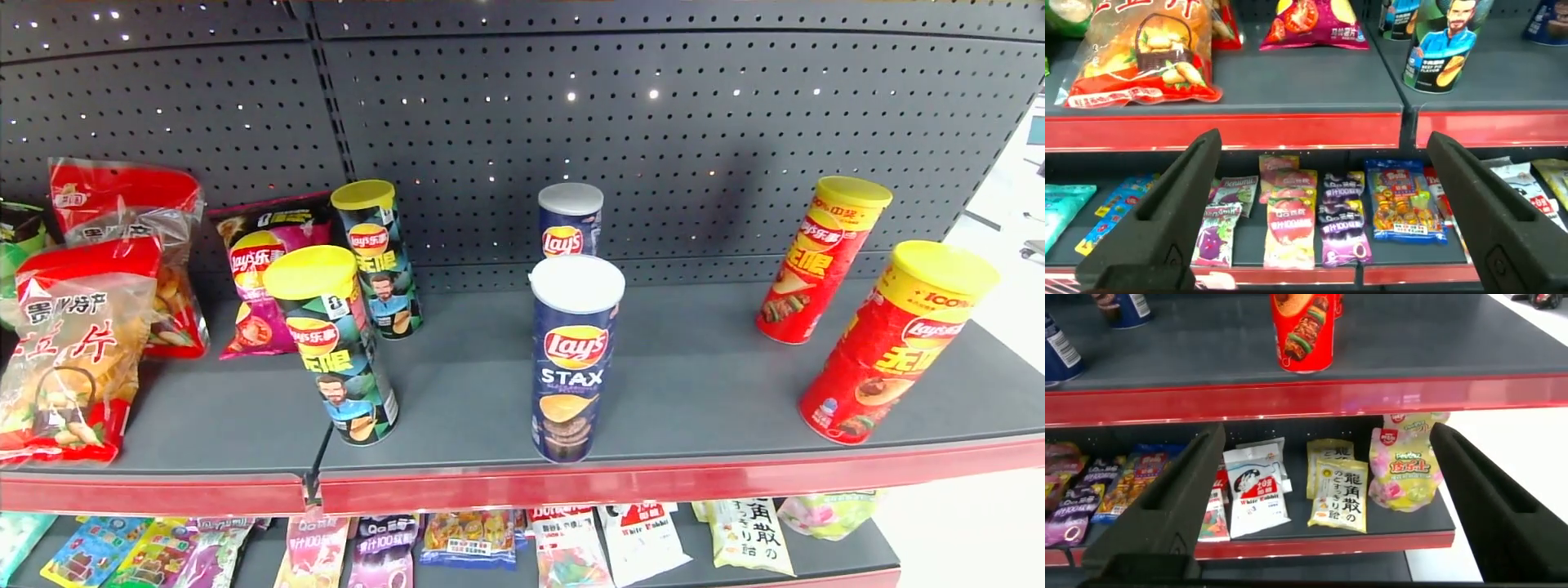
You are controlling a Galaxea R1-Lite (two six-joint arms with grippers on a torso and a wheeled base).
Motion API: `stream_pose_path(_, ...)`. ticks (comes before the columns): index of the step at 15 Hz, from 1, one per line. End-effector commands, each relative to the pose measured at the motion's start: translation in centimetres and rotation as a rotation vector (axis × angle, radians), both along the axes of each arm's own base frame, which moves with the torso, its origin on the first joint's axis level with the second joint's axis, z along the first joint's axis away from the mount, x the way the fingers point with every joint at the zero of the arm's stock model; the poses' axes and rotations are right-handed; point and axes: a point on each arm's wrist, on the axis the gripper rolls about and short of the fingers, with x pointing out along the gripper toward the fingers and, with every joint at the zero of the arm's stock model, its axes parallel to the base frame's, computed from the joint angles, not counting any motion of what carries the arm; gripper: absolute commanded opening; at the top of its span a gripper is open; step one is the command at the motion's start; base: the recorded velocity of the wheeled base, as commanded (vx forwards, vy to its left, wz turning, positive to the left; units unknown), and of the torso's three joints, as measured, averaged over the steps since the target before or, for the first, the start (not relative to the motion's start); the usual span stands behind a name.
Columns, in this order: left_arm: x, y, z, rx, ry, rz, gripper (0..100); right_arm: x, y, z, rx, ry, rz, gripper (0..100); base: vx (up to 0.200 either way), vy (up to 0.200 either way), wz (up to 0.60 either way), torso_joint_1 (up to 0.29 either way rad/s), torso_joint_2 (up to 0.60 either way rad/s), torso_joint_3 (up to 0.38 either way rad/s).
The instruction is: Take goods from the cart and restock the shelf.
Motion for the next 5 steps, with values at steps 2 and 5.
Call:
stream_pose_path(2, 0.01, 0.0, 0.0, 0.0, 0.001, 0.001, 100, 0.01, 0.0, 0.0, 0.0, 0.001, 0.0, 100, 0.0, 0.0, 0.0, 0.0, 0.0, 0.0)
stream_pose_path(5, 0.01, 0.0, 0.0, 0.0, 0.001, 0.001, 100, 0.01, 0.0, 0.0, 0.0, 0.001, 0.0, 100, 0.0, 0.0, 0.0, 0.0, 0.0, 0.0)
